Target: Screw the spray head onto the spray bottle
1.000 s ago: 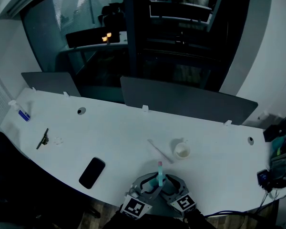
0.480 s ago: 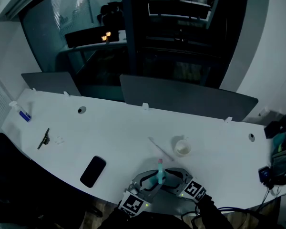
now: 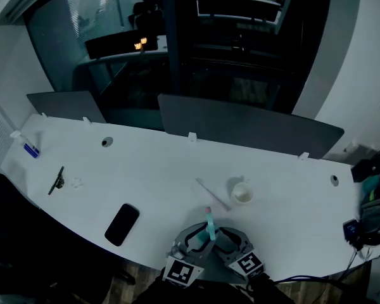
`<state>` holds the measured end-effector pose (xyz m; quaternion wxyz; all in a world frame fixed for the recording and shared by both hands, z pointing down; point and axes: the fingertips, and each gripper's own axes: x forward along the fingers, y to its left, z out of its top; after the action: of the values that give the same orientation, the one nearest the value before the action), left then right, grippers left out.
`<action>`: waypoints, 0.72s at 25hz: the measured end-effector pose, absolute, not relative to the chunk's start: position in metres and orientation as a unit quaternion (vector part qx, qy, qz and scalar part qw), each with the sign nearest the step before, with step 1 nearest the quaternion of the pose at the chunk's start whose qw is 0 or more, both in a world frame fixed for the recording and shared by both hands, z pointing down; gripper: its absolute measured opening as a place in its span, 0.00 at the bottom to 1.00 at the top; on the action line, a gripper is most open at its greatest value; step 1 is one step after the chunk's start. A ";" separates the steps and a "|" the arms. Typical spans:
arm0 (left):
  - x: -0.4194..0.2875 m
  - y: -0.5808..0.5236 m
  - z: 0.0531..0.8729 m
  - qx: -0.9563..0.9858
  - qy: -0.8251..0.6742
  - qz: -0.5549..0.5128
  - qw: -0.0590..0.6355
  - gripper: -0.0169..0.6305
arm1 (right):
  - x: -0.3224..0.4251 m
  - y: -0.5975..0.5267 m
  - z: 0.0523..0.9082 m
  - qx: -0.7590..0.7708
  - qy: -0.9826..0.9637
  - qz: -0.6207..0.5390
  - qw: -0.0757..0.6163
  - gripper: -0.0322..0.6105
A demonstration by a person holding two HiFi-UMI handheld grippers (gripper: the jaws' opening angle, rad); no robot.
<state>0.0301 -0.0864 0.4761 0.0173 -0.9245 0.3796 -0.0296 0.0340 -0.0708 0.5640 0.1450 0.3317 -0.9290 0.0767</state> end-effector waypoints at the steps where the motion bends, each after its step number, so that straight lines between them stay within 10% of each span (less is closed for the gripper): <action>1: 0.030 -0.085 0.476 -0.929 0.369 -0.031 0.019 0.23 | 0.034 -0.070 0.566 0.299 -0.941 0.066 0.143 0.45; 9: 0.027 -0.078 0.479 -0.964 0.258 -0.053 0.018 0.23 | 0.035 -0.070 0.572 0.099 -0.970 0.015 0.221 0.42; 18: 0.026 -0.085 0.478 -0.918 0.394 -0.036 0.015 0.23 | 0.027 -0.069 0.553 0.367 -0.914 0.079 0.151 0.43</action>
<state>0.0256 -0.0847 0.4775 0.0153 -0.9183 0.3939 -0.0357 0.0269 -0.0694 0.5534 0.1509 0.3672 -0.9144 0.0789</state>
